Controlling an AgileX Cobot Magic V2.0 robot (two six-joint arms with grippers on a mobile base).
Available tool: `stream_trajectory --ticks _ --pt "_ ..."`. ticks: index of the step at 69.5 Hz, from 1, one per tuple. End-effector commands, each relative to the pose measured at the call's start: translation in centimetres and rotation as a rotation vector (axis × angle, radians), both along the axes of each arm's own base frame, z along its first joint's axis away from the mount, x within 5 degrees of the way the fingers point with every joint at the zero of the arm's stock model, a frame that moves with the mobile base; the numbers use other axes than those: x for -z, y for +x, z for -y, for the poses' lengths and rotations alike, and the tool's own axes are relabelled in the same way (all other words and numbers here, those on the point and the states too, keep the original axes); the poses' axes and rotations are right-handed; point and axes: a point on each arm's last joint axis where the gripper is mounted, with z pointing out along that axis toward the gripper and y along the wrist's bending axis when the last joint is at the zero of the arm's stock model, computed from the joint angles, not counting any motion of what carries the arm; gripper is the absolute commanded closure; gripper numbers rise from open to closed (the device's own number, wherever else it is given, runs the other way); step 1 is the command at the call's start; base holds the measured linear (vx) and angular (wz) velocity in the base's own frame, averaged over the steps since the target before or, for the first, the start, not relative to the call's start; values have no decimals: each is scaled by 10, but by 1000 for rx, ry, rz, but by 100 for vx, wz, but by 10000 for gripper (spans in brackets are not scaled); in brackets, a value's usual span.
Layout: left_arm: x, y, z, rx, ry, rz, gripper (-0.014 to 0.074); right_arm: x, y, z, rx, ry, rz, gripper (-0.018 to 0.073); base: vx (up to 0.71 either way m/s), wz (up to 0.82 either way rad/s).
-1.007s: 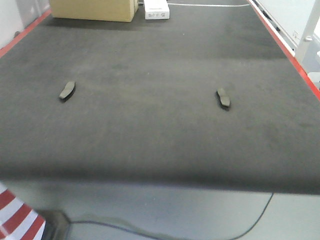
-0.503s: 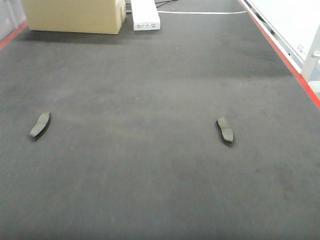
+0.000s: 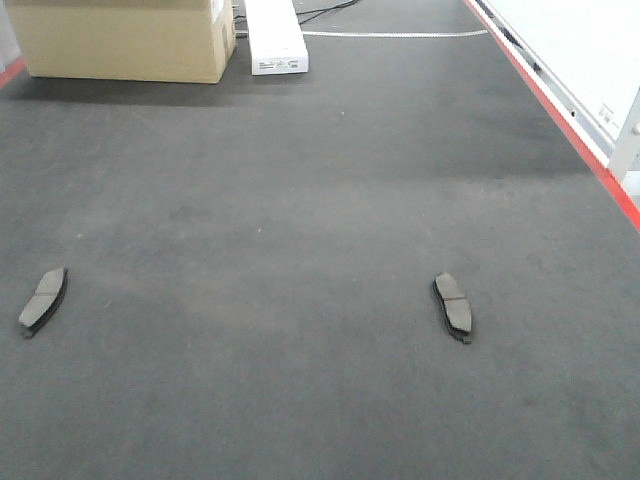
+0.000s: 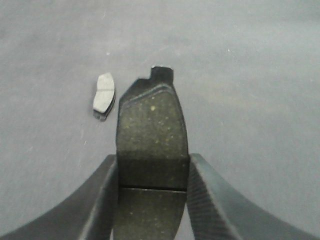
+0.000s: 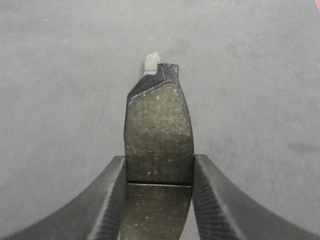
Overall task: Move and align brake pads A on conveyor
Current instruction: 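Pull up to the conveyor and stop facing the placed brake pads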
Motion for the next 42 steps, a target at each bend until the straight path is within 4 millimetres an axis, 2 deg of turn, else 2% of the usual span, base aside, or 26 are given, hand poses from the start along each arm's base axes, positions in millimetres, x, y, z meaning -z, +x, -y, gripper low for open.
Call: stream_trajectory --ticks 1,42 --pt "-15 3 2 17 -9 101 602 -15 6 0 6 3 103 564 13 -3" --pt "-15 3 2 17 -9 101 602 -15 6 0 6 3 103 564 6 -1"
